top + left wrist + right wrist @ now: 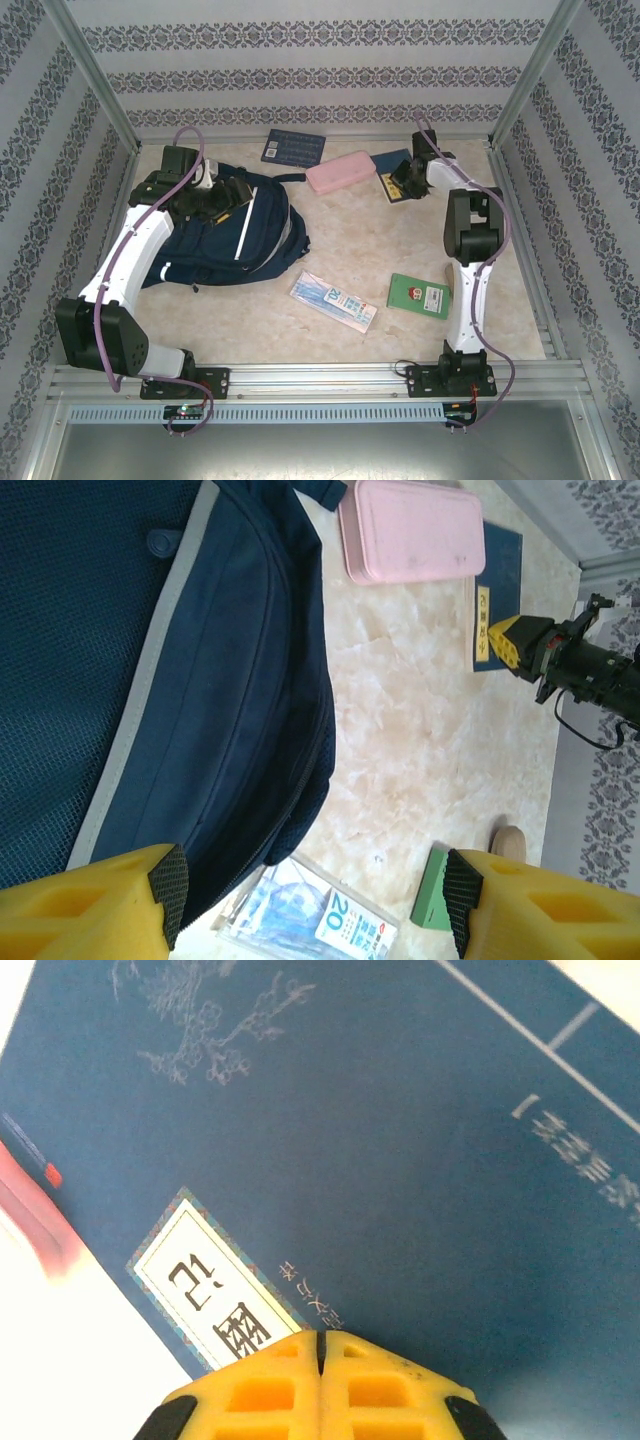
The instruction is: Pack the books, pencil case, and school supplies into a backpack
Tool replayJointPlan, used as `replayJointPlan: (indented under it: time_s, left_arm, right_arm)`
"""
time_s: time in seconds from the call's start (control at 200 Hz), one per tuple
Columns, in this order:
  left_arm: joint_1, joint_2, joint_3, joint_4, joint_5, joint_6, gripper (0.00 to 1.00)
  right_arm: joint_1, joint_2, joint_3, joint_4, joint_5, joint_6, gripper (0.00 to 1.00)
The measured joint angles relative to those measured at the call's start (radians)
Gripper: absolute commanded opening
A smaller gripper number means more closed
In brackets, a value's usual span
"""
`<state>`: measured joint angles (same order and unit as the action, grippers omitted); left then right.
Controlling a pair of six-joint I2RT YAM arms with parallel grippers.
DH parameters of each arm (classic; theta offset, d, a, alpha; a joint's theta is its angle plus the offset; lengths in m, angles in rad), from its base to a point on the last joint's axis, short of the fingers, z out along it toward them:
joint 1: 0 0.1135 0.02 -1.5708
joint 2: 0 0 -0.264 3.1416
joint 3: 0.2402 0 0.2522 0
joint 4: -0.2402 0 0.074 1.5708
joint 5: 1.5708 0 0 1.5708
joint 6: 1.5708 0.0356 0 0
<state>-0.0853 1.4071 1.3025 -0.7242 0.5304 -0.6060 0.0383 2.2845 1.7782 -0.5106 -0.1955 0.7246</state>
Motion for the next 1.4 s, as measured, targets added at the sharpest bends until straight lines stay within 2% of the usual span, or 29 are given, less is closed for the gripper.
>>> replayJointPlan:
  time_s: [0.21, 0.385, 0.57, 0.704, 0.854, 1.154, 1.254, 1.399]
  left_arm:
    - [0.000, 0.001, -0.007, 0.000, 0.074, 0.035, 0.70]
    - [0.000, 0.001, -0.047, -0.001, 0.131, 0.062, 0.70]
    - [0.000, 0.000, -0.053, 0.000, 0.181, 0.084, 0.70]
    - [0.000, 0.000, -0.066, 0.015, 0.203, 0.082, 0.70]
    - [0.000, 0.000, -0.070, 0.032, 0.202, 0.072, 0.70]
    - [-0.006, 0.051, -0.070, 0.074, 0.161, 0.026, 0.70]
    - [-0.021, 0.063, -0.070, 0.082, 0.146, 0.018, 0.70]
    - [-0.032, 0.071, -0.070, 0.084, 0.139, 0.017, 0.70]
  right_arm:
    - [0.084, -0.169, -0.211, -0.072, 0.032, -0.022, 0.00]
    - [0.170, -0.261, -0.399, -0.057, 0.080, -0.020, 0.00]
    - [0.201, -0.349, -0.455, -0.060, 0.111, -0.018, 0.00]
    - [0.194, -0.343, -0.388, -0.092, 0.143, -0.025, 0.00]
    - [0.159, -0.275, -0.218, -0.119, 0.160, -0.059, 0.00]
    - [0.074, 0.013, 0.149, -0.213, 0.183, -0.160, 0.00]
    - [0.071, 0.081, 0.189, -0.246, 0.185, -0.186, 0.00]
    - [0.094, 0.083, 0.220, -0.299, 0.207, -0.232, 0.00]
